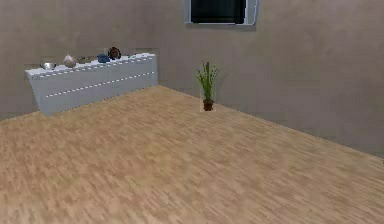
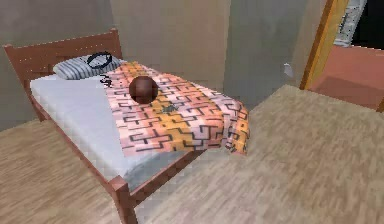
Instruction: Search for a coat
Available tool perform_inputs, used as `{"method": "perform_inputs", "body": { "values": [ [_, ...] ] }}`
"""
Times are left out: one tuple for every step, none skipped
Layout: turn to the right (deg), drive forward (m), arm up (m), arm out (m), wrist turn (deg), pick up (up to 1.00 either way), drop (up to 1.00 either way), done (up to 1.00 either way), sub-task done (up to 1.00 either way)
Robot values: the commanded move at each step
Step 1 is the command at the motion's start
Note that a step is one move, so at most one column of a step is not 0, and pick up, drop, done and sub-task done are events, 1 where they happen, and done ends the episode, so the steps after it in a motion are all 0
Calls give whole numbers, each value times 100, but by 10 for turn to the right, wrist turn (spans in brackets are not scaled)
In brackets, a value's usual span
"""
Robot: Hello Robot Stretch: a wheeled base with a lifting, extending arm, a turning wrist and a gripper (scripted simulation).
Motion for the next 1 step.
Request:
{"method": "perform_inputs", "body": {
  "values": [
    [150, 0, 0, 0, 0, 0, 0, 0, 0]
  ]
}}
